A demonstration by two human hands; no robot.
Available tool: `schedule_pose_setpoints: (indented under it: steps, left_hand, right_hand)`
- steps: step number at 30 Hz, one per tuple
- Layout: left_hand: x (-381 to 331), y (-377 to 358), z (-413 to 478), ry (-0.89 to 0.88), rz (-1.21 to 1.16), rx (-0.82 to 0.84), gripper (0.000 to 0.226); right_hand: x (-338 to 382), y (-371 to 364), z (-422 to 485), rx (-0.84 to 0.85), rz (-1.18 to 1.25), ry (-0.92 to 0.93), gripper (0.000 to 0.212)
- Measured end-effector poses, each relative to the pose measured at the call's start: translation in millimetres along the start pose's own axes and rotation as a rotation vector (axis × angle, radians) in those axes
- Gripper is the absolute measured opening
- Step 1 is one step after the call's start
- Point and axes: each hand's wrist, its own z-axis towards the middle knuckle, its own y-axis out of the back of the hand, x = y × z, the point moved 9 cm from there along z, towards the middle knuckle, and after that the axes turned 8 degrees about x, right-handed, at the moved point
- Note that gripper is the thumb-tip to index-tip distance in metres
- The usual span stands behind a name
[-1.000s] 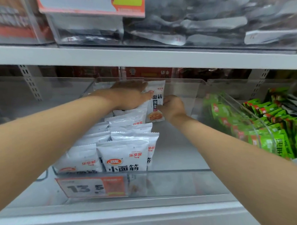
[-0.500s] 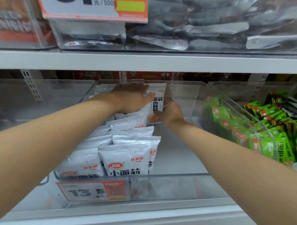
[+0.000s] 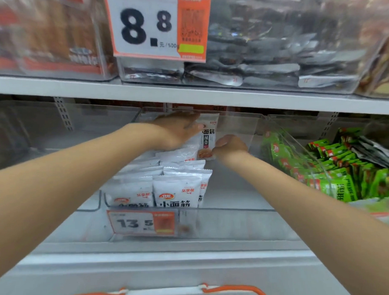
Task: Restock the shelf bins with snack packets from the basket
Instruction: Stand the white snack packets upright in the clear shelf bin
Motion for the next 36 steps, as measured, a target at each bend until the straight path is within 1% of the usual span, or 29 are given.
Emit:
schedule_pose_setpoints:
  steps: [1,2,4,5,6,8,10,11,13,14,16,19,21,22,23,25,26,27,29,32,34,36]
  left_hand:
    - [-1.2,0.7,-11.3,-0.020,-0.044,-0.004,0.059]
    - [-2.5,1.5,-23.9,-0.044,-0.082,-0.010,0.058]
    - [-1.8,3.1,-51.7,-0.080,-0.116,-0.043,0.052]
    - [1.0,4.6,-65.2,-0.086,-0.119,-0.076,0.046]
    - [5.3,5.0,-77.8,-0.082,-0.123,-0.107,0.039]
    - [16.7,3.9,-100.5,-0.041,-0.134,-0.143,0.028]
    - [29.8,1.9,-118.5,0.016,-0.167,-0.169,0.027]
    - [33.8,0.5,-125.4,0.037,-0.179,-0.183,0.029]
    - [34.5,-2.5,-133.7,0.048,-0.173,-0.195,0.033]
    - [32.3,-5.1,-135.2,0.045,-0.165,-0.195,0.035]
    - [28.1,-9.7,-135.1,0.042,-0.165,-0.200,0.036]
    - [25.8,-11.4,-136.8,0.041,-0.201,-0.258,0.035]
    - [22.5,-7.4,-142.4,0.043,-0.184,-0.344,0.033]
    - [17.9,-4.0,-148.1,0.048,-0.142,-0.404,0.031]
    - [10.5,-0.1,-155.3,0.055,-0.083,-0.473,0.028]
    - [-9.4,2.7,-172.0,0.059,0.010,-0.587,0.020]
    - [-19.3,-0.1,-180.0,0.049,0.001,-0.615,0.015]
    - [-28.3,-5.6,-187.4,0.034,-0.044,-0.617,0.011]
    - [-40.8,-27.1,-198.6,0.014,-0.178,-0.550,0.008]
    - [-43.2,-80.9,-211.9,0.045,-0.303,-0.332,0.005]
    - [-34.3,-126.7,-220.8,0.093,-0.370,-0.138,0.008]
    - [-24.6,-173.0,-230.6,0.124,-0.402,0.055,0.010]
  right_hand:
    - [0.5,-1.6,-10.4,0.037,0.017,0.015,0.012]
    - [3.9,-3.1,-25.8,0.076,0.048,0.045,0.001]
    - [5.1,-5.6,-52.9,0.152,0.136,0.104,0.023]
    - [4.9,-3.4,-63.7,0.166,0.169,0.133,0.027]
    - [5.9,0.3,-75.4,0.168,0.189,0.147,0.027]
    - [8.0,2.9,-88.9,0.192,0.219,0.154,0.021]
    - [9.4,-1.1,-99.6,0.223,0.273,0.130,0.012]
    - [8.4,-5.8,-102.3,0.235,0.317,0.106,0.013]
    - [8.3,-17.7,-110.0,0.245,0.402,0.040,0.025]
    - [9.2,-23.2,-113.2,0.237,0.429,0.014,0.028]
    - [15.2,-31.3,-117.4,0.224,0.467,0.004,0.029]
    - [18.4,-33.4,-122.5,0.200,0.516,0.000,0.028]
    - [11.9,-31.6,-123.3,0.159,0.535,-0.014,0.029]
    - [8.6,-27.1,-124.2,0.101,0.481,-0.001,0.030]
    - [7.9,-19.8,-127.1,0.021,0.374,0.039,0.030]
    - [15.2,-4.0,-144.7,-0.185,0.142,0.183,0.027]
    - [19.8,-0.7,-159.3,-0.260,0.109,0.258,0.023]
    - [22.0,-1.4,-174.0,-0.296,0.118,0.315,0.018]
    - [18.9,-11.7,-198.3,-0.304,0.171,0.377,0.015]
    - [-7.6,-48.9,-220.2,-0.209,0.185,0.340,0.015]
    - [-39.5,-82.7,-227.4,-0.094,0.127,0.259,0.015]
    - [-80.4,-121.8,-228.4,0.068,0.039,0.162,0.018]
